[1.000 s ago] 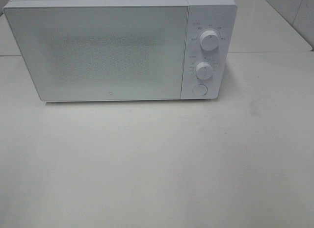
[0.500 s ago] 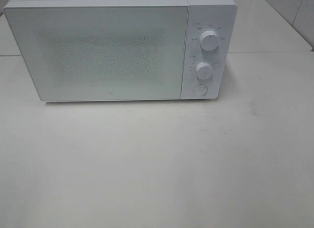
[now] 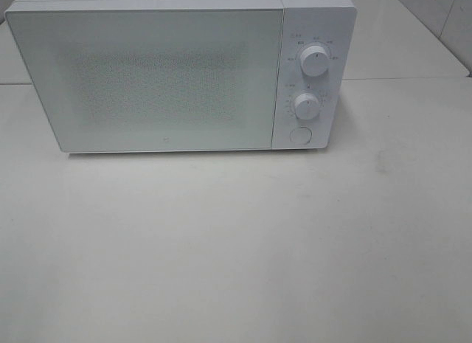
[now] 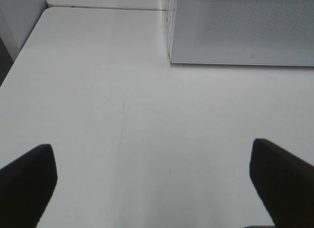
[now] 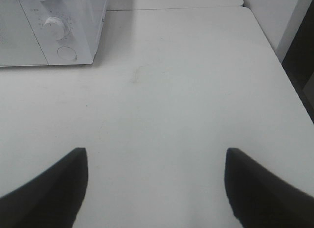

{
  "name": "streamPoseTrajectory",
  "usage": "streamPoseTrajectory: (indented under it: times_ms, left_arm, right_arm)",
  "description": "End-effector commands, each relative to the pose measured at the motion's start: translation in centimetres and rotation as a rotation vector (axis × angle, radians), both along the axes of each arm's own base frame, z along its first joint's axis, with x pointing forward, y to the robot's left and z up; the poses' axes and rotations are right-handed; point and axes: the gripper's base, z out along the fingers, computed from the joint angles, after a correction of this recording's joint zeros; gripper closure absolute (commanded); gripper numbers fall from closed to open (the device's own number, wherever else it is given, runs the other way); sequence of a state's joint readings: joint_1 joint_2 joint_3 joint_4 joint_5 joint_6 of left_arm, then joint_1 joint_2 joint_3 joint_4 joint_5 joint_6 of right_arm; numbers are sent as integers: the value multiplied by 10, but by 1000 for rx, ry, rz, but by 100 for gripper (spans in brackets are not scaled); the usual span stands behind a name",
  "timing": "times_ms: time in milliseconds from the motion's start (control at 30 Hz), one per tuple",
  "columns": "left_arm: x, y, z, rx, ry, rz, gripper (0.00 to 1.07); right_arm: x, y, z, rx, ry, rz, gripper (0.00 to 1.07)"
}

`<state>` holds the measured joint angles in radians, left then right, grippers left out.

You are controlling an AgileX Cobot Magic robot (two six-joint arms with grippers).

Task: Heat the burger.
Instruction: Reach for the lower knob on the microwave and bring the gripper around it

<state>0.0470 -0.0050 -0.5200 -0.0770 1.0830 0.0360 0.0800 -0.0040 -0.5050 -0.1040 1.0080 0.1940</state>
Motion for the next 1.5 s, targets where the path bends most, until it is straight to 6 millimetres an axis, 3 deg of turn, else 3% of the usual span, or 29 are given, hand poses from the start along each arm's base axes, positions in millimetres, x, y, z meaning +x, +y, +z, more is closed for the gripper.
streamPoseTrajectory:
  times_ms: [33, 1200, 1500]
  left_arm:
    - [-3, 0, 0, -7, -30, 7, 6]
    - [-3, 0, 0, -7, -30, 7, 6]
    - [-3, 0, 0, -7, -30, 7, 6]
  right_arm:
    - [-2, 0, -1, 0, -28, -5, 32]
    - [-2, 0, -1, 0, -27, -5, 32]
    - [3, 1, 15, 7, -41, 2, 32]
